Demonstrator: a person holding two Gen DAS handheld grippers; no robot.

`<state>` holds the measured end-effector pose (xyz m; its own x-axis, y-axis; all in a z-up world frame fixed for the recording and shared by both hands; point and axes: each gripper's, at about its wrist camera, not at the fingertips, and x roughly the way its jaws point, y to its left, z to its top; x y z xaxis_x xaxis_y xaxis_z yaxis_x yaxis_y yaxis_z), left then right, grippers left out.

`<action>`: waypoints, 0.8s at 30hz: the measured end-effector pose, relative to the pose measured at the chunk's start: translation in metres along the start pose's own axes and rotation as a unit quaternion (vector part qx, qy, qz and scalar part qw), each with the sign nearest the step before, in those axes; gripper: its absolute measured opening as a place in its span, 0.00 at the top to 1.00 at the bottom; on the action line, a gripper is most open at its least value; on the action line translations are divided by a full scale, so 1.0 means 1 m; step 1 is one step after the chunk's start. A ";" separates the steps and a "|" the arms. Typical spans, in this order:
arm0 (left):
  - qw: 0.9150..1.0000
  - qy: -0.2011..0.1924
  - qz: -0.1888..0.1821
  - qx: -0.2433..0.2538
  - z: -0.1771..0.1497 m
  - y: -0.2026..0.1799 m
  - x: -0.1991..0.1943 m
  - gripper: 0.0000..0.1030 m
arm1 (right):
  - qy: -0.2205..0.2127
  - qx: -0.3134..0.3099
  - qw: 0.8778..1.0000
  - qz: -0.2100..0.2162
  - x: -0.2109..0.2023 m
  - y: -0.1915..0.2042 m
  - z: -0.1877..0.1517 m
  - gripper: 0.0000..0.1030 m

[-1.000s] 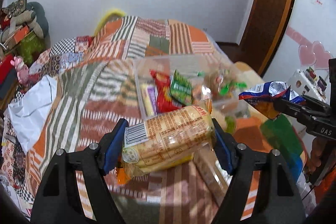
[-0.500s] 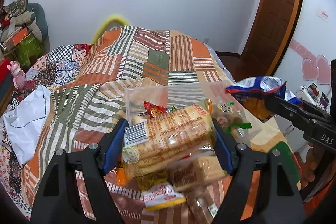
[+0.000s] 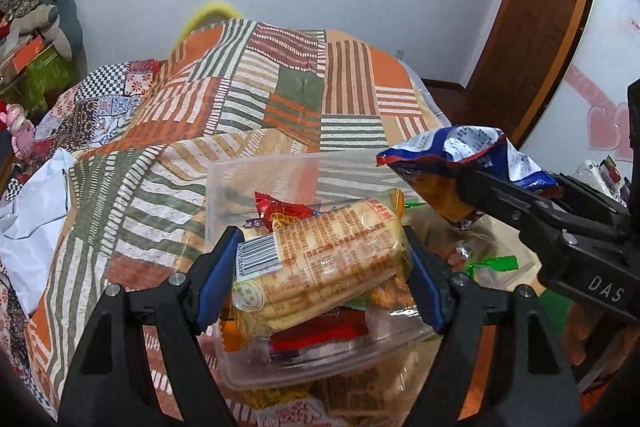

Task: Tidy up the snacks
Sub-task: 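Lower bread loaf into the box with left gripper while right drops blue-white bag in, then grasp yellow chip bag with left gripper while right grasps green jelly cup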

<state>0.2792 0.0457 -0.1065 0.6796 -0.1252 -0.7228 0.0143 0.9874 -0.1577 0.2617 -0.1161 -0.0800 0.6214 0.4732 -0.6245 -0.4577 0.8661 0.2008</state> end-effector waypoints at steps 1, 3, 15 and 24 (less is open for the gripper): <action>1.000 0.002 0.001 0.001 0.000 0.000 0.003 0.26 | 0.000 -0.001 1.000 -0.001 0.000 0.000 0.000 0.41; 1.000 0.004 0.002 0.002 -0.001 0.000 0.006 0.24 | 0.001 -0.001 1.000 -0.002 0.000 -0.001 0.001 0.40; 1.000 0.003 -0.009 -0.006 -0.007 -0.001 -0.007 0.12 | -0.007 -0.005 1.000 0.016 -0.023 0.001 -0.001 0.31; 1.000 -0.020 -0.012 0.010 -0.007 -0.011 -0.042 0.07 | -0.012 -0.015 1.000 0.015 -0.050 0.005 -0.017 0.28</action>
<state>0.2456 0.0392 -0.0790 0.7070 -0.1448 -0.6922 0.0452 0.9861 -0.1601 0.2179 -0.1382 -0.0609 0.6228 0.5023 -0.5999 -0.4940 0.8470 0.1963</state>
